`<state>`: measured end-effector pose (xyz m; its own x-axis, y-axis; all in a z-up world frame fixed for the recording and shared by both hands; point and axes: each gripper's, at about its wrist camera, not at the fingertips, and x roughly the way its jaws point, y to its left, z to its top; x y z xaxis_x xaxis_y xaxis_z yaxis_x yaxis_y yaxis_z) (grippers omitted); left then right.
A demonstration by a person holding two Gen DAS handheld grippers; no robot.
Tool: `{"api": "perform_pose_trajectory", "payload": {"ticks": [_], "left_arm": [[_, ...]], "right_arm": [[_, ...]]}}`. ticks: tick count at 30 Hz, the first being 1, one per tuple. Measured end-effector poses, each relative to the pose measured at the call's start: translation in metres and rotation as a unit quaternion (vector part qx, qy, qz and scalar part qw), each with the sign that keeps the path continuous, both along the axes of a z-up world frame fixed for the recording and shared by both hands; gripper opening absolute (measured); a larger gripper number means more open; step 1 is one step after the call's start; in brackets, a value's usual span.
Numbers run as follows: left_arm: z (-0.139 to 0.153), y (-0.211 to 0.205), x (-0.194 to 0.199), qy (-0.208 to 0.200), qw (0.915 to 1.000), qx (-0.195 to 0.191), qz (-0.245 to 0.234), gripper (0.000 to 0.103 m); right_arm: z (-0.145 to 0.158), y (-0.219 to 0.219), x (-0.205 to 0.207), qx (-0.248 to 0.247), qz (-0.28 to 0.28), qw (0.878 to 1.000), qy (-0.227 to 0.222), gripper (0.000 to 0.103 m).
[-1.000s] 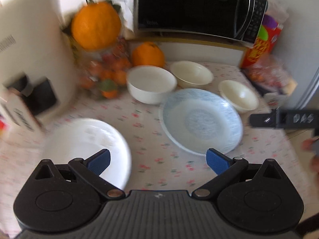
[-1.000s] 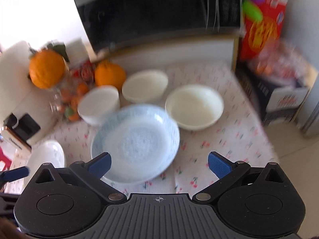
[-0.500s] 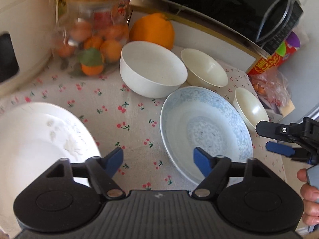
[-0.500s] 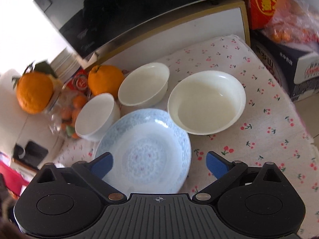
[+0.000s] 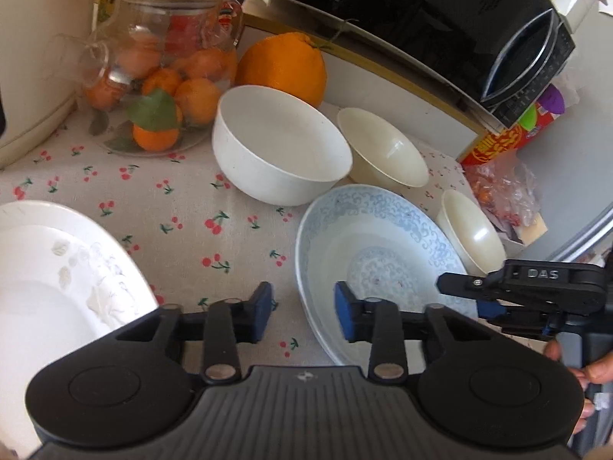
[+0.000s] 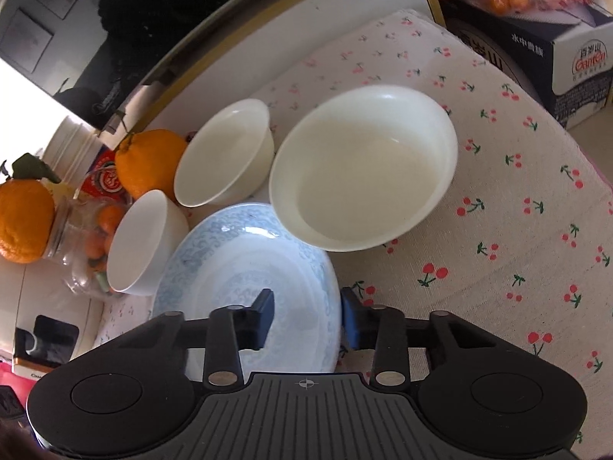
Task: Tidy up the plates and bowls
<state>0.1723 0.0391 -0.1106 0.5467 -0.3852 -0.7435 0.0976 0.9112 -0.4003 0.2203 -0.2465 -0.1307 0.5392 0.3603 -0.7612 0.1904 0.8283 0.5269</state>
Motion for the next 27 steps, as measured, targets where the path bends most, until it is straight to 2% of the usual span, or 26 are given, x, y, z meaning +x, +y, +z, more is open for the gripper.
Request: {"api": "perform_pose_trajectory", "payload": {"ticks": [5, 8, 13, 22, 27], "left_arm": [[-0.006, -0.01, 0.003, 0.003, 0.9999, 0.009, -0.014, 0.012], [-0.005, -0.012, 0.001, -0.006, 0.9997, 0.018, -0.018, 0.011], [0.001, -0.019, -0.005, -0.017, 0.9983, 0.048, -0.029, 0.011], [0.012, -0.02, -0.013, -0.036, 0.9955, 0.075, -0.046, 0.011], [0.014, -0.017, -0.019, -0.037, 0.9946, 0.082, -0.051, 0.011]], "right_arm": [[-0.004, 0.0, -0.001, -0.007, -0.006, 1.0, -0.004, 0.022], [-0.003, 0.001, -0.002, -0.018, -0.003, 1.0, -0.011, 0.019], [0.006, 0.015, -0.009, -0.074, 0.018, 0.997, -0.035, 0.019], [0.021, 0.019, -0.03, -0.081, 0.026, 0.995, -0.053, 0.019], [0.02, 0.022, -0.04, -0.077, 0.037, 0.995, -0.044, 0.019]]}}
